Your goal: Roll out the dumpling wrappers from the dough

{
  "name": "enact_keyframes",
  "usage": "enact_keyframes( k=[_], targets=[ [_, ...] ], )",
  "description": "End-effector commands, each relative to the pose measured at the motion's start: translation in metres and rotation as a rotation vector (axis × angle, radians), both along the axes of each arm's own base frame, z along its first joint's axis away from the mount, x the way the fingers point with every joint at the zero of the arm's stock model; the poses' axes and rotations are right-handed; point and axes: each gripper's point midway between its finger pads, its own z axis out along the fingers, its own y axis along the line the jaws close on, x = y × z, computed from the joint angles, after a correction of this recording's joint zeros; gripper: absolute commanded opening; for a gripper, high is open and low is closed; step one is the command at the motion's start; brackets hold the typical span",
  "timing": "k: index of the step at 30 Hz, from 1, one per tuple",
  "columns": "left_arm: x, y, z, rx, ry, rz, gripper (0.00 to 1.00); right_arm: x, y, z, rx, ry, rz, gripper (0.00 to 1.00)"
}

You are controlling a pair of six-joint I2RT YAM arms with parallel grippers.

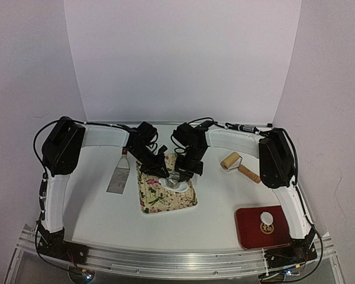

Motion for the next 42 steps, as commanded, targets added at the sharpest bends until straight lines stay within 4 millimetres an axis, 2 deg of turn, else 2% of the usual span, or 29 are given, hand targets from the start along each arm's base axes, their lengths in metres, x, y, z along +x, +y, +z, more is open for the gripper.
enact_keyframes(
  k=[1,14,19,31,42],
  targets=[
    [-0.017,0.01,-0.016,0.052,0.037,-0.028,0.08,-0.016,-0.003,-0.041,-0.062,0.082,0.026,0.0],
    [-0.032,0.025,-0.044,0.141,0.048,-0.092,0.08,-0.024,-0.008,-0.063,-0.089,0.13,0.041,0.0],
    [-0.042,0.03,-0.061,0.204,0.039,-0.139,0.07,-0.03,-0.011,-0.074,-0.106,0.159,0.042,0.0],
    [-0.069,0.049,-0.103,0.298,0.064,-0.204,0.06,-0.051,-0.033,-0.11,-0.18,0.242,0.055,0.0],
    [-0.082,0.056,-0.129,0.315,0.116,-0.212,0.05,-0.057,-0.035,-0.139,-0.201,0.285,0.07,0.0]
  ],
)
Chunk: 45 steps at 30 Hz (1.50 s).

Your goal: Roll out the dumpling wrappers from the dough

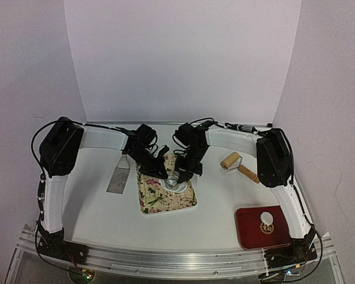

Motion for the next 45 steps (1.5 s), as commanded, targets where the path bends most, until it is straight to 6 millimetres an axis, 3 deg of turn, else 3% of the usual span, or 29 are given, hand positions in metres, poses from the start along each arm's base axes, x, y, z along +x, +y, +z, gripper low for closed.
enact_keyframes(
  k=[1,11,17,27,33,40,45],
  targets=[
    [-0.075,0.05,-0.113,0.305,0.237,-0.062,0.05,-0.049,-0.038,-0.124,-0.246,0.179,0.048,0.0],
    [-0.076,0.05,-0.124,0.31,0.264,-0.054,0.05,-0.04,-0.043,-0.132,-0.256,0.172,0.046,0.0],
    [-0.071,0.044,-0.12,0.297,0.252,-0.058,0.05,-0.034,-0.044,-0.134,-0.259,0.158,0.053,0.0],
    [-0.054,0.018,-0.068,0.184,0.195,-0.09,0.1,0.007,-0.008,-0.06,-0.12,-0.006,0.06,0.0],
    [-0.04,0.005,-0.034,0.135,0.138,-0.1,0.14,0.023,0.007,-0.019,-0.05,-0.09,0.066,0.08],
    [-0.023,-0.011,0.002,0.077,0.082,-0.084,0.2,0.035,0.012,0.012,-0.021,-0.17,0.071,0.17],
    [-0.015,-0.014,0.024,0.067,0.041,-0.072,0.25,0.042,0.011,0.019,-0.032,-0.211,0.075,0.19]
  ],
)
